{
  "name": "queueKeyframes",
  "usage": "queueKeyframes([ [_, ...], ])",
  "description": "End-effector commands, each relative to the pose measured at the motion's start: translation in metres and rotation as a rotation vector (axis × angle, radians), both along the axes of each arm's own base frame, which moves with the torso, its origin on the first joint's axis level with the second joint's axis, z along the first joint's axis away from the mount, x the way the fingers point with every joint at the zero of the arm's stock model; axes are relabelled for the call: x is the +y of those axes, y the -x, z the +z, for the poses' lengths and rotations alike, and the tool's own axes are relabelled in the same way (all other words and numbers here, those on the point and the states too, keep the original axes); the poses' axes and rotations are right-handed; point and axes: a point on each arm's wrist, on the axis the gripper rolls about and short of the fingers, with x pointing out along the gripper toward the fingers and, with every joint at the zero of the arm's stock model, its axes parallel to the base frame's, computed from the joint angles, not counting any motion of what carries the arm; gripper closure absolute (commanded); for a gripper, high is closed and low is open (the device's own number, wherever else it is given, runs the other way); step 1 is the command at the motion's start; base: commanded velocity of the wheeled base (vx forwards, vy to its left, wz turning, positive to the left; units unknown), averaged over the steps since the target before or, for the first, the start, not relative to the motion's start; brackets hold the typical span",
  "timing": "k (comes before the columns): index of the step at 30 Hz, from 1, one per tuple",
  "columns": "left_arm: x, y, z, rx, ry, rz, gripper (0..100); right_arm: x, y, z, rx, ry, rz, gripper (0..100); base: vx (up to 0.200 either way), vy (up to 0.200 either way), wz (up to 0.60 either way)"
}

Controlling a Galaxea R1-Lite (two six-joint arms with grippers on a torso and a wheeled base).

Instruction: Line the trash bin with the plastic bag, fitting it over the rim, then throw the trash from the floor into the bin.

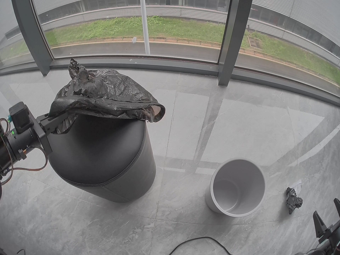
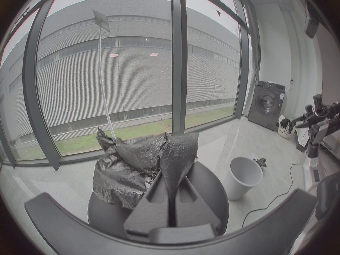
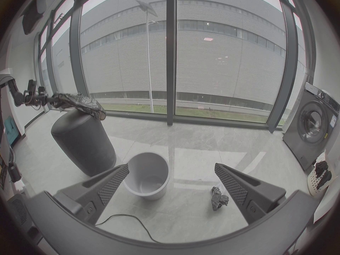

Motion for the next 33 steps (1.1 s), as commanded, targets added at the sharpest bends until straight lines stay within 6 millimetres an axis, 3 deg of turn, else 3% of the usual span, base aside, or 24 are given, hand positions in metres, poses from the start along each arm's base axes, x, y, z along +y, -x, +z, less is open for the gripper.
queueKeyframes([
  [1, -0.006, -0.001, 0.030, -0.072, 0.057, -0.035, 100, 0.000, -0.013, -0.003, 0.173, 0.005, 0.041, 0, 0.000, 0.000, 0.00],
  [9, -0.027, -0.009, 0.042, -0.044, 0.111, -0.134, 100, 0.000, -0.018, -0.002, 0.226, 0.031, 0.148, 0, 0.000, 0.000, 0.00],
  [11, -0.032, -0.009, 0.042, -0.025, 0.117, -0.160, 100, 0.001, -0.022, 0.015, 0.172, 0.033, 0.143, 0, 0.000, 0.000, 0.00],
  [12, -0.035, -0.009, 0.040, 0.007, 0.119, -0.170, 100, 0.004, -0.045, 0.066, 0.065, 0.012, 0.128, 0, 0.000, 0.000, 0.00],
  [13, -0.036, -0.009, 0.038, 0.027, 0.118, -0.172, 100, 0.007, -0.066, 0.096, 0.018, 0.015, 0.133, 0, 0.000, 0.000, 0.00],
  [15, -0.035, -0.010, 0.035, 0.059, 0.118, -0.170, 100, 0.016, -0.109, 0.142, -0.053, 0.021, 0.203, 0, 0.000, 0.000, 0.00],
  [16, -0.035, -0.010, 0.034, 0.063, 0.117, -0.169, 100, 0.019, -0.115, 0.147, -0.060, 0.023, 0.224, 0, 0.000, 0.000, 0.00],
  [17, -0.034, -0.010, 0.034, 0.069, 0.121, -0.166, 100, 0.033, -0.140, 0.161, -0.039, 0.040, 0.335, 0, 0.000, 0.000, 0.00],
  [20, -0.036, -0.011, 0.037, 0.068, 0.128, -0.172, 100, 0.094, -0.195, 0.168, 0.044, 0.082, 0.578, 0, 0.000, 0.000, 0.00],
  [22, -0.036, -0.012, 0.037, 0.066, 0.128, -0.174, 100, 0.122, -0.217, 0.168, 0.067, 0.091, 0.645, 0, 0.000, 0.000, 0.00],
  [24, -0.036, -0.012, 0.041, 0.055, 0.127, -0.193, 100, 0.168, -0.252, 0.166, 0.081, 0.108, 0.717, 0, 0.000, 0.000, 0.00],
  [26, -0.036, -0.011, 0.043, 0.047, 0.126, -0.208, 100, 0.204, -0.271, 0.160, 0.081, 0.115, 0.774, 0, 0.000, 0.000, 0.00],
  [27, -0.036, -0.011, 0.043, 0.047, 0.126, -0.208, 100, 0.204, -0.271, 0.160, 0.081, 0.115, 0.774, 0, 0.000, 0.000, 0.00],
  [28, -0.036, -0.010, 0.045, 0.039, 0.126, -0.208, 100, 0.231, -0.288, 0.147, 0.076, 0.117, 0.805, 0, 0.000, 0.000, 0.00],
  [33, -0.036, -0.008, 0.047, 0.028, 0.124, -0.207, 100, 0.256, -0.312, 0.111, 0.089, 0.137, 0.820, 0, 0.000, 0.000, 0.00],
])
